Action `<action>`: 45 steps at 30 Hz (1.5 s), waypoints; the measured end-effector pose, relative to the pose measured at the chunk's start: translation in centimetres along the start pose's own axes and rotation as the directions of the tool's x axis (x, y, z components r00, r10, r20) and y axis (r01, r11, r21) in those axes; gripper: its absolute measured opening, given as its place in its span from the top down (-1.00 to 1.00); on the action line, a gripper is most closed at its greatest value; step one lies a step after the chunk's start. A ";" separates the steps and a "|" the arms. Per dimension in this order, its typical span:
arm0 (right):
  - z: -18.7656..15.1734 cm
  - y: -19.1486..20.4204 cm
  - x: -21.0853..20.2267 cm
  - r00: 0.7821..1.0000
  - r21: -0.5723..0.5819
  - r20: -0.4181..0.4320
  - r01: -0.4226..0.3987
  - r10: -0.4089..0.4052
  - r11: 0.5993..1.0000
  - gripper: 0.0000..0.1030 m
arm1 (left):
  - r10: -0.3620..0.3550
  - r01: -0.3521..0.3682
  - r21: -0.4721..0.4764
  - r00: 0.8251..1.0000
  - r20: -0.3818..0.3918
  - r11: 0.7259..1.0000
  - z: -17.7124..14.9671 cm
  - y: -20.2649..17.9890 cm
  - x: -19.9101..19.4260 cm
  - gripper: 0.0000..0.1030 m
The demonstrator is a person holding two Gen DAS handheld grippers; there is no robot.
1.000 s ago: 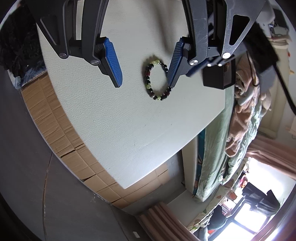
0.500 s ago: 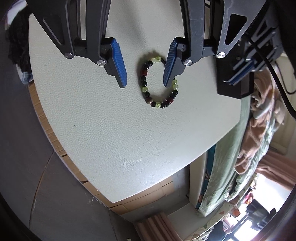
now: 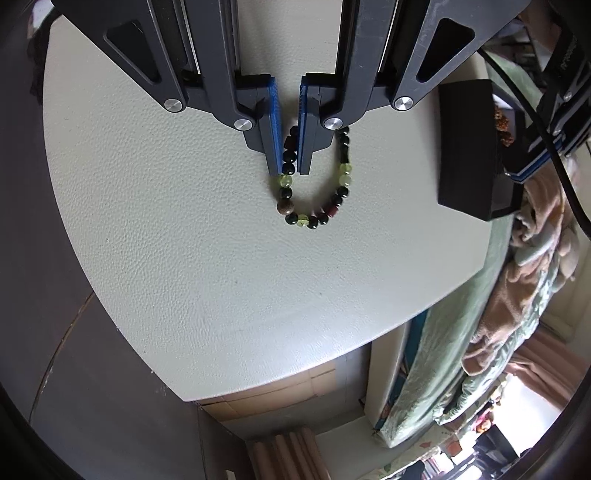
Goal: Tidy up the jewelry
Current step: 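Close the right gripper on the black-and-green bead bracelet and lift it, then drop the silver ring and bead bracelet into the black box with both grippers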
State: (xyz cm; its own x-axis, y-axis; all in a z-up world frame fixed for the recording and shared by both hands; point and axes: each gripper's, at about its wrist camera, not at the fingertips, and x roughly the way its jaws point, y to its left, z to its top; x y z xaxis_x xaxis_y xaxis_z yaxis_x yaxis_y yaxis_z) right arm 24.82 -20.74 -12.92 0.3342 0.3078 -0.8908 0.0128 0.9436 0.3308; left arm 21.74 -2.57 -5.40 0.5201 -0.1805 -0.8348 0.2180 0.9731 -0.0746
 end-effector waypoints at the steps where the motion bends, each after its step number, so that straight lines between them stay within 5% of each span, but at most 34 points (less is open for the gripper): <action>1: 0.0 0.0 -0.5 1.000 0.000 0.014 -0.016 0.016 1.000 0.82 | 0.000 0.000 -0.006 1.000 0.005 1.000 0.0 0.3 -0.3 0.74; 14: -0.2 4.8 -4.1 0.959 -0.101 0.139 -0.236 0.249 0.966 0.82 | -0.066 0.070 -0.176 0.997 0.029 0.982 0.4 6.0 -1.9 0.71; 16: -0.2 5.8 -4.3 0.949 -0.113 0.149 -0.263 0.278 0.958 0.82 | -0.064 0.068 -0.199 0.998 0.027 0.978 0.5 7.0 -1.9 0.45; 18: -0.1 6.6 -4.6 0.937 -0.124 0.164 -0.292 0.310 0.948 0.82 | -0.051 0.058 -0.219 0.998 0.038 0.974 0.5 7.6 -2.2 -0.15; 19: 0.1 7.2 -4.8 0.928 -0.131 0.173 -0.309 0.329 0.942 0.82 | -0.048 0.058 -0.229 0.998 0.050 0.972 0.5 7.9 -2.5 -0.21; 28: 0.1 10.2 -6.7 0.844 -0.191 0.229 -0.449 0.484 0.873 0.82 | -0.015 0.035 -0.273 0.997 0.074 0.961 0.3 10.5 -3.9 -0.23; 33: -0.3 12.0 -6.2 0.817 -0.221 0.191 -0.504 0.544 0.835 0.82 | -0.008 0.031 -0.315 0.997 0.073 0.948 -0.1 12.2 -4.2 -0.23; 37: -1.0 13.9 -4.8 0.817 -0.234 0.129 -0.525 0.561 0.818 0.81 | -0.004 0.029 -0.336 0.997 0.077 0.941 -0.3 13.0 -4.6 -0.23; 40: -1.3 15.2 -3.4 0.869 -0.236 0.078 -0.461 0.489 0.856 0.72 | -0.008 0.033 -0.340 0.997 0.076 0.940 -0.4 13.2 -4.7 -0.23; 41: -1.3 15.2 -2.9 0.880 -0.231 0.062 -0.445 0.470 0.865 0.50 | -0.009 0.034 -0.336 0.997 0.076 0.941 -0.4 13.1 -4.8 -0.23; 42: -1.4 15.0 -2.6 0.889 -0.223 0.064 -0.430 0.453 0.875 0.35 | -0.009 0.034 -0.331 0.997 0.076 0.943 -0.4 12.9 -4.9 -0.23; 45: -1.3 14.0 -2.8 0.897 -0.212 0.092 -0.406 0.431 0.889 0.34 | -0.010 0.034 -0.310 0.997 0.079 0.950 -0.6 12.3 -5.3 -0.23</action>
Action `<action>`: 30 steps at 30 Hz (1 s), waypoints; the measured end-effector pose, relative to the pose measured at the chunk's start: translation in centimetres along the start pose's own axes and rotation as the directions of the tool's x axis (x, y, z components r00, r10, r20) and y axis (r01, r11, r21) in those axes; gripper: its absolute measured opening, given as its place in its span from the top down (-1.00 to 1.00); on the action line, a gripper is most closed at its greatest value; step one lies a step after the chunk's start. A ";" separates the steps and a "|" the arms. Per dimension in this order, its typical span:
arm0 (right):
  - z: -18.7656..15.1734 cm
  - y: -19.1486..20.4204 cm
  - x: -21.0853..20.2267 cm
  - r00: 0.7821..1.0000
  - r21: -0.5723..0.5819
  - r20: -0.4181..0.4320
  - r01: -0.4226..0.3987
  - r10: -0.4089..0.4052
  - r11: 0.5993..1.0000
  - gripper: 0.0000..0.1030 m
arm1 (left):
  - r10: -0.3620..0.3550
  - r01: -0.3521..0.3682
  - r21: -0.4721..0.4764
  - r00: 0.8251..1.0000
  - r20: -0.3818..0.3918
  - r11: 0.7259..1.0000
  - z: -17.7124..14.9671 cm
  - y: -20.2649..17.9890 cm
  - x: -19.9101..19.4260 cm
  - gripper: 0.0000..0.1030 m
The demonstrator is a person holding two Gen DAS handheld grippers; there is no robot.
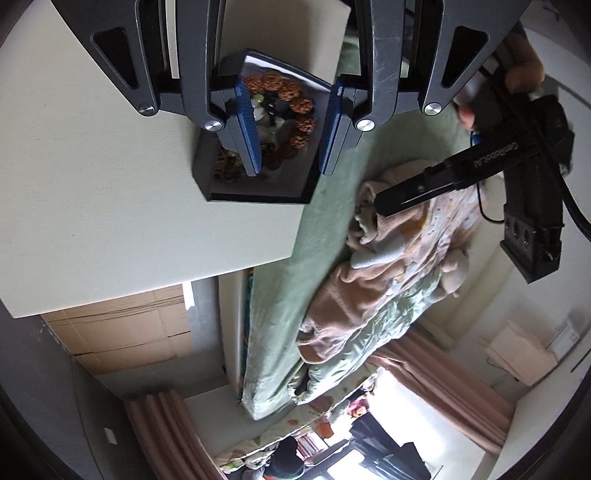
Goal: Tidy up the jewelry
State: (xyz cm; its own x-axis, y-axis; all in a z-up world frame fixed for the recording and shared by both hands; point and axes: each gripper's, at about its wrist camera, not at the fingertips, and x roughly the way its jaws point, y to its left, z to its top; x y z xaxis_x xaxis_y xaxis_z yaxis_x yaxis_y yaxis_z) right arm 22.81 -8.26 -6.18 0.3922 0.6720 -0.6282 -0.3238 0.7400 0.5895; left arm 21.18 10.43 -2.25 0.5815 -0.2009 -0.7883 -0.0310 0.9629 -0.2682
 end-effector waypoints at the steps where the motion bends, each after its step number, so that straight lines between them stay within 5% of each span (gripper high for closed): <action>1: 0.0 -0.4 -0.4 1.000 0.006 0.007 0.000 0.000 1.000 0.34 | 0.002 -0.002 0.008 1.000 0.000 1.000 -0.1 -0.2 -0.1 -0.23; 8: -0.3 -2.3 -3.1 0.998 0.029 0.029 0.055 -0.055 0.998 0.34 | 0.042 -0.041 0.072 0.999 -0.011 0.997 -1.7 -2.0 -0.6 -0.25; 15: -1.5 -2.6 -5.8 0.993 -0.008 0.025 0.119 -0.119 0.993 0.33 | 0.040 -0.045 0.120 0.998 0.044 0.992 -3.5 -4.2 -2.7 -0.68; 20: -2.5 -2.8 -8.0 0.984 -0.027 0.032 0.176 -0.176 0.984 0.33 | 0.037 -0.048 0.125 0.996 0.086 0.991 -5.3 -5.3 -3.9 -0.74; 22: -2.9 -2.9 -8.9 0.977 -0.035 0.043 0.211 -0.210 0.977 0.12 | 0.025 -0.040 0.135 0.994 0.105 0.990 -5.9 -6.0 -4.4 -0.75; 24: -3.4 -2.8 -9.8 0.965 -0.041 0.064 0.257 -0.254 0.966 -0.30 | 0.018 -0.035 0.141 0.993 0.120 0.989 -6.5 -6.6 -4.8 -0.89; 28: -4.3 -2.5 -11.4 0.958 -0.036 0.079 0.277 -0.274 0.960 -0.50 | -0.001 -0.019 0.157 0.992 0.125 0.987 -7.6 -7.8 -5.2 -0.93; 30: -4.7 -2.3 -12.1 0.957 -0.031 0.098 0.278 -0.274 0.960 -0.91 | -0.015 -0.005 0.165 0.992 0.125 0.986 -8.2 -8.2 -5.5 -0.93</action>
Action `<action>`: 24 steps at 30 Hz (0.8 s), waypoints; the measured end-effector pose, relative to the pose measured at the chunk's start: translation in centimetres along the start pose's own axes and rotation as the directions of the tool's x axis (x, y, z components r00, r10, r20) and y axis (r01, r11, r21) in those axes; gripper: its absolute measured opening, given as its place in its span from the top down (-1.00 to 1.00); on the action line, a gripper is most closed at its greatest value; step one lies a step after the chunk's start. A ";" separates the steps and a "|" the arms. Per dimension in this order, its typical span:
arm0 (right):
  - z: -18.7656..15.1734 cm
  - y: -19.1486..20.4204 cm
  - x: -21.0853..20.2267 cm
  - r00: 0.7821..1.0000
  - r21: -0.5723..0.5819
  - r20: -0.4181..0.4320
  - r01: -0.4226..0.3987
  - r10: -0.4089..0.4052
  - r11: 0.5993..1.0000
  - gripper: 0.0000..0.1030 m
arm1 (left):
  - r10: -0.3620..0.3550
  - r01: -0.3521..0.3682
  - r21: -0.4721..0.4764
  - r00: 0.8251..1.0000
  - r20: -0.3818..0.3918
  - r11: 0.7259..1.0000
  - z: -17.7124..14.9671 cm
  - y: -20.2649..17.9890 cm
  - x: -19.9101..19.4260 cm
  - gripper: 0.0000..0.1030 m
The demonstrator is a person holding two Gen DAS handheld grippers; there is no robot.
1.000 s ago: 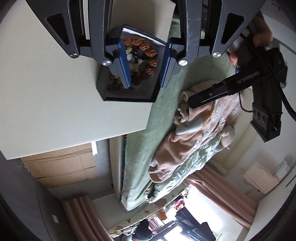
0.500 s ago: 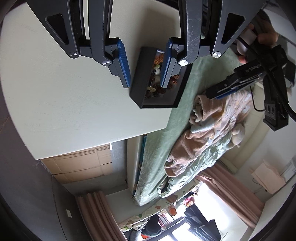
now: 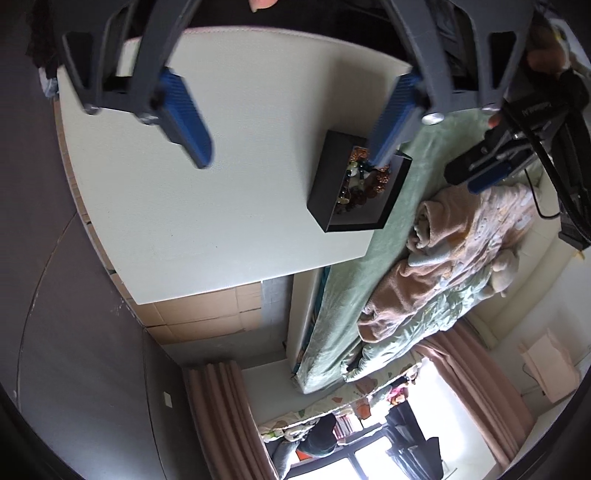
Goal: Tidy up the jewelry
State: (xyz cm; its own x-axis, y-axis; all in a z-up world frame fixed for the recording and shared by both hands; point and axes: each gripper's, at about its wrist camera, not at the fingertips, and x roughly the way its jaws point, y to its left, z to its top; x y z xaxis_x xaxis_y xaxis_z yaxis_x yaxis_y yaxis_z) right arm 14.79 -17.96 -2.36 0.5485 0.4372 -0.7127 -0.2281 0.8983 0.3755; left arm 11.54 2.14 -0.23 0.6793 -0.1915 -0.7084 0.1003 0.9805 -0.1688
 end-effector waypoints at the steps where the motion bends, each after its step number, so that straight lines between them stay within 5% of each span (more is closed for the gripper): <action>1: -0.1 0.1 -0.4 1.000 -0.002 0.015 0.019 -0.019 1.000 -0.96 | 0.002 -0.002 0.004 1.000 0.010 1.000 -0.3 -0.3 -0.3 -0.93; 12: -2.2 1.9 -3.8 0.990 -0.060 0.061 0.133 -0.129 0.989 -1.00 | 0.019 -0.017 -0.027 0.996 0.082 0.999 -1.4 -0.6 -2.7 -0.95; 20: -4.5 1.1 -3.4 0.994 -0.049 0.000 0.113 -0.113 0.992 -1.00 | 0.035 -0.032 -0.037 0.996 0.082 0.999 -1.7 -0.3 -2.7 -0.94; 24: -4.4 1.5 -4.8 0.994 -0.050 0.047 0.100 -0.098 0.994 -1.00 | 0.036 -0.033 -0.033 0.994 0.099 0.999 -1.7 -0.4 -3.2 -0.94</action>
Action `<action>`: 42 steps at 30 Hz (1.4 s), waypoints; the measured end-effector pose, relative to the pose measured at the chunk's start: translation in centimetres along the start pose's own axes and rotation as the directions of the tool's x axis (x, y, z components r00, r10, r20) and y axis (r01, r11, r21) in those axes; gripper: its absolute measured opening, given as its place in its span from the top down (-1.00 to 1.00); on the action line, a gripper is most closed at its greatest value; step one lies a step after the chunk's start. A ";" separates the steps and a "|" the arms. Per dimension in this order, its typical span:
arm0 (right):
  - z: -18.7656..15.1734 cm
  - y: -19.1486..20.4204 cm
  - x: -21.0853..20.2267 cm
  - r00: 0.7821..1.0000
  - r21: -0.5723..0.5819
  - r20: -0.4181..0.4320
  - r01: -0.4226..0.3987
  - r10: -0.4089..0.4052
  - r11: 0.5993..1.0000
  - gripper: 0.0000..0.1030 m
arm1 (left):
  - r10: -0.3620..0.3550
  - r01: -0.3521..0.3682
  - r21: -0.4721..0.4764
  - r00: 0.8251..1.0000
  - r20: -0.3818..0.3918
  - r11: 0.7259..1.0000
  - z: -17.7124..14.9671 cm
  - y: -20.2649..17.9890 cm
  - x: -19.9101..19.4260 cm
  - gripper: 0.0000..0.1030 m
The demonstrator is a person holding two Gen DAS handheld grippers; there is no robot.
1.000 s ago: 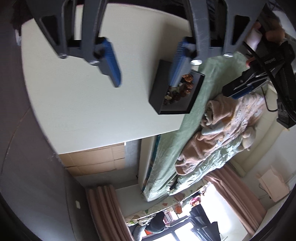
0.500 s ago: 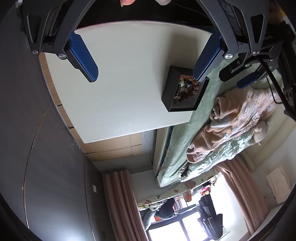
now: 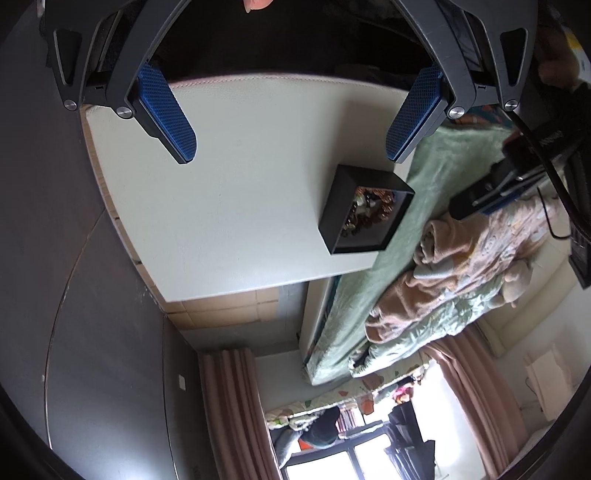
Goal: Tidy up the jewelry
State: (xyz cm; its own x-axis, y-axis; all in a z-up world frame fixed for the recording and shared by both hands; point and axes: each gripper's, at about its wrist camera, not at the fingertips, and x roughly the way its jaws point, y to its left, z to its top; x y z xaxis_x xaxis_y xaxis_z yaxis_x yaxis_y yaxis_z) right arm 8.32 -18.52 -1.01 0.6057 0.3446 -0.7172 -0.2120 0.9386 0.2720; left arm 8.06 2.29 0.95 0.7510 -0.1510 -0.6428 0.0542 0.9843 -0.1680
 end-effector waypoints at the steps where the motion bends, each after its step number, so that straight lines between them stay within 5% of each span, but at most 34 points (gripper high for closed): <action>1: 0.0 0.0 -0.3 1.000 0.001 0.008 0.000 0.000 1.000 -1.00 | 0.007 -0.007 0.004 1.000 0.008 1.000 0.0 -0.1 -0.2 -0.94; 42: -0.2 -0.4 -1.5 0.995 0.035 0.085 0.058 -0.061 0.998 -1.00 | 0.037 -0.038 0.026 0.998 0.042 0.999 -0.3 -0.2 -1.1 -0.94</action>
State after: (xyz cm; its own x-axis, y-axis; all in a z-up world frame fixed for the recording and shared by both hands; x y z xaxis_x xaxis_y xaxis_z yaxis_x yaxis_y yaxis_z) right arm 7.36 -19.42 -0.21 0.6805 0.2843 -0.6753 -0.1497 0.9562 0.2517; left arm 7.03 2.25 1.50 0.7794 -0.1104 -0.6168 0.0423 0.9914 -0.1240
